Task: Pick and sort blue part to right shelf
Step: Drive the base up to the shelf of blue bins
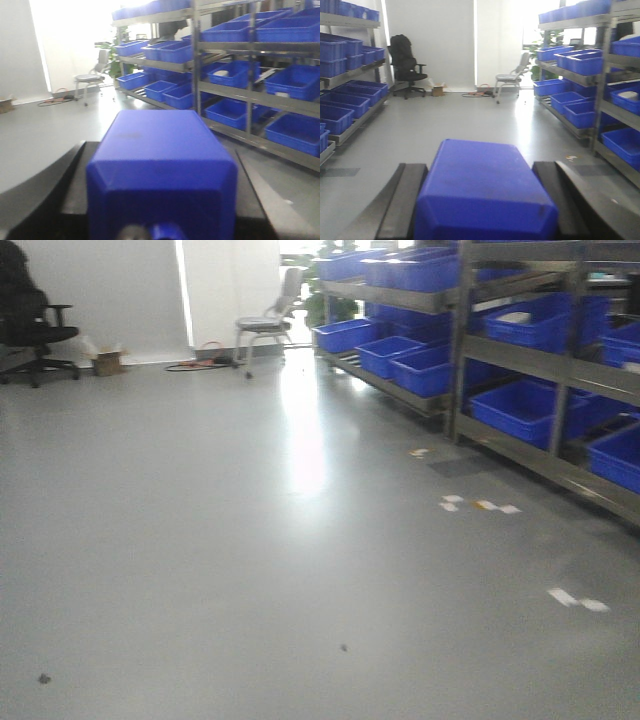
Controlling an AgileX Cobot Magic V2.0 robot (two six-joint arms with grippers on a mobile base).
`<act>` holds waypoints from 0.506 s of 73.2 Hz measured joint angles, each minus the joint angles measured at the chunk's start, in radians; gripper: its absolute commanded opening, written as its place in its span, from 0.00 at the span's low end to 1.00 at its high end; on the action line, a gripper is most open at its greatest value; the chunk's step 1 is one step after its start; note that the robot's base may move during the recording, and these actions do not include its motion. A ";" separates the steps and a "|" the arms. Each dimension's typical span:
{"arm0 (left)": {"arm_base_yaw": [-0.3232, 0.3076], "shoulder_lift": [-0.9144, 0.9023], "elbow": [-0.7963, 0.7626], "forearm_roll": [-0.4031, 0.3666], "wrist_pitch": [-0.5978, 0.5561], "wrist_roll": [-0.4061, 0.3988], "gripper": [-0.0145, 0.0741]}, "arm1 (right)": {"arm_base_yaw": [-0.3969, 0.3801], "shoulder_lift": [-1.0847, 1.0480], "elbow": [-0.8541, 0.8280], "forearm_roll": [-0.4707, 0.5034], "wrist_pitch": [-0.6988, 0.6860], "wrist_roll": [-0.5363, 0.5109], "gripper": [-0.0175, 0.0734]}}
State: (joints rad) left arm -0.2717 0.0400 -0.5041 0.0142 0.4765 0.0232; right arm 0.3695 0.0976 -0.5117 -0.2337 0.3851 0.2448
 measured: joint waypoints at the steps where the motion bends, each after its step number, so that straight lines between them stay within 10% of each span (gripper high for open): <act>1: 0.000 0.000 0.000 0.000 0.000 0.000 0.52 | 0.000 0.000 0.000 0.000 0.000 0.000 0.44; 37: 0.000 0.000 0.000 0.000 0.000 0.000 0.52 | 0.000 0.000 0.000 0.000 0.000 0.000 0.44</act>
State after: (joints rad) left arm -0.2717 0.0400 -0.5041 0.0142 0.4765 0.0232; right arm 0.3695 0.0976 -0.5117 -0.2337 0.3851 0.2448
